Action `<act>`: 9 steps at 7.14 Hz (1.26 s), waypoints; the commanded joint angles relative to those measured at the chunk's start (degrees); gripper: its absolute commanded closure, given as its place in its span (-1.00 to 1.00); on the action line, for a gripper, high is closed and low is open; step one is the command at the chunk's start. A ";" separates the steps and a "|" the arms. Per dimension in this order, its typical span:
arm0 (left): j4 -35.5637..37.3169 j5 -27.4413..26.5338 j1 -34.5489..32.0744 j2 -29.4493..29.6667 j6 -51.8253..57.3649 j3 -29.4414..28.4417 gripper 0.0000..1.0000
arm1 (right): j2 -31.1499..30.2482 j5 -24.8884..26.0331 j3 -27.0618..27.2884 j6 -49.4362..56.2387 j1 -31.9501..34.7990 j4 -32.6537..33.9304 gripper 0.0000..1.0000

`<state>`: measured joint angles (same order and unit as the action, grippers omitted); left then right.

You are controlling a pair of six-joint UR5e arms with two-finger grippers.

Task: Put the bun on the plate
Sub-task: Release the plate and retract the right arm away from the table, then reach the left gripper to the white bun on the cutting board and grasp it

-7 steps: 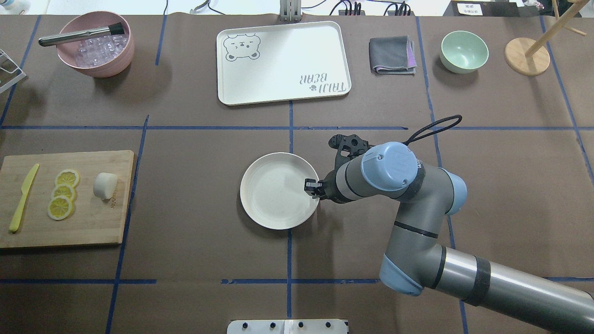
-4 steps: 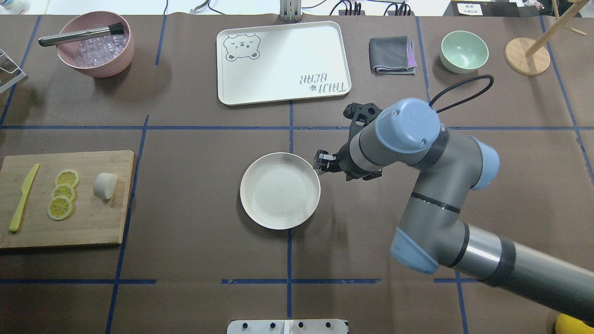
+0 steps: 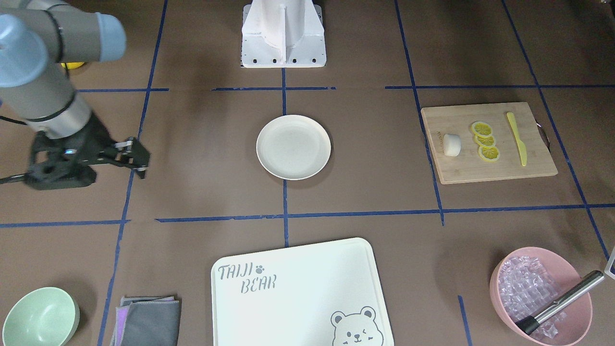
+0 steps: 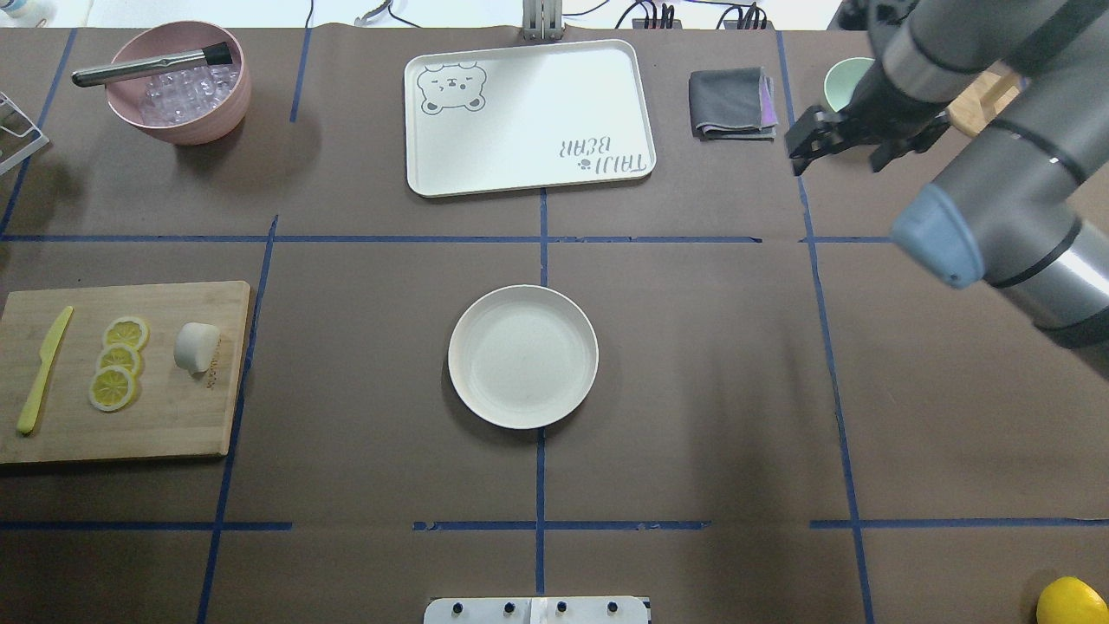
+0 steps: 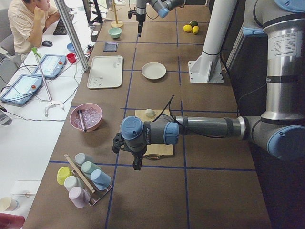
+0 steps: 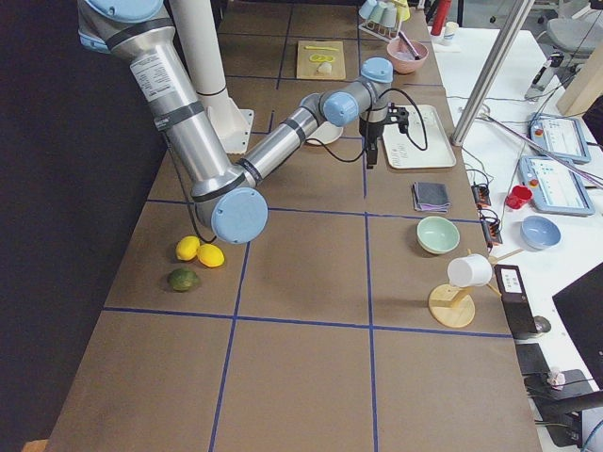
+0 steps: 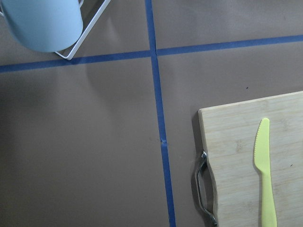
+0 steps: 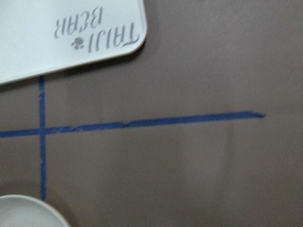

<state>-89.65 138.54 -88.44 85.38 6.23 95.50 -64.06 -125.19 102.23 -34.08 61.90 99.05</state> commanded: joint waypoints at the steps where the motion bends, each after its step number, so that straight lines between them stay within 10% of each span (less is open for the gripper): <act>1: -3.24 -0.11 -0.07 0.23 -0.07 0.04 -1.00 | -8.40 -6.97 -1.25 24.40 14.77 2.64 -0.99; 6: -5.96 0.59 2.02 3.47 -5.85 1.34 -1.00 | -30.21 -7.00 -1.07 47.97 28.97 0.11 -0.99; 9: -8.42 -2.03 18.25 4.27 -31.89 10.03 -1.00 | -32.26 -7.00 -0.63 47.53 29.33 -0.70 -0.99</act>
<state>-96.27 138.08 -76.45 89.50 -14.67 102.09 -95.82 -132.21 101.49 13.54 91.13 98.54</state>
